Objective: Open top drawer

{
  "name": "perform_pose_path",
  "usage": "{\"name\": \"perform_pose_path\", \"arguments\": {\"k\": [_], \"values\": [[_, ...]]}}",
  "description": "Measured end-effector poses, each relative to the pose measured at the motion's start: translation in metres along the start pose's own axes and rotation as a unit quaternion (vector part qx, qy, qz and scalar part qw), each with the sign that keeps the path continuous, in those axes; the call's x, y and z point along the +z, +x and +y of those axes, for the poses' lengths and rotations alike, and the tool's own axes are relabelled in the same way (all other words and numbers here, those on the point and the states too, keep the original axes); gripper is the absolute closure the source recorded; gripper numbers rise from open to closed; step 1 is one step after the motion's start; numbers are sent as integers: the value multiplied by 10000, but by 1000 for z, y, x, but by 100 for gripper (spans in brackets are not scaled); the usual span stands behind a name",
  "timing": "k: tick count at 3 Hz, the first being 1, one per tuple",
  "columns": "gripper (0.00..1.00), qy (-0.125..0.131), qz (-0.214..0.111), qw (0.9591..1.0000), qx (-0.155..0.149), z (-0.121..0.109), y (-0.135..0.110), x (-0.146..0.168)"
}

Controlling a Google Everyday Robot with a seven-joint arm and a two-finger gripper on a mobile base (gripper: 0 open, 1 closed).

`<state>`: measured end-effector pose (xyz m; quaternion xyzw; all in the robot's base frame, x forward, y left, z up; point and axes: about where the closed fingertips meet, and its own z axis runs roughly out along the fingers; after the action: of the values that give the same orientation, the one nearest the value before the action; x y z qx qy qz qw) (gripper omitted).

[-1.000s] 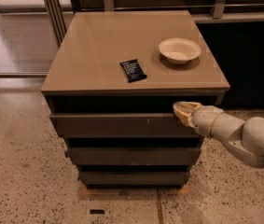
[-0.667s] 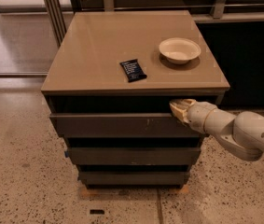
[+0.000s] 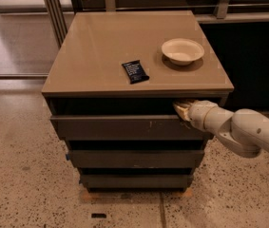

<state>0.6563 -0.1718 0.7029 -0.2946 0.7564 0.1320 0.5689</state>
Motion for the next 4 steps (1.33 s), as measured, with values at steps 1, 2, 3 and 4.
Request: {"name": "perform_pose_path", "arguments": {"k": [1, 2, 3, 4], "values": [[100, 68, 298, 9995, 41, -6, 12, 6], [100, 97, 690, 9975, 87, -6, 21, 11], [100, 97, 690, 9975, 87, -7, 17, 10], [100, 122, 892, 9958, 183, -8, 28, 1]]}}
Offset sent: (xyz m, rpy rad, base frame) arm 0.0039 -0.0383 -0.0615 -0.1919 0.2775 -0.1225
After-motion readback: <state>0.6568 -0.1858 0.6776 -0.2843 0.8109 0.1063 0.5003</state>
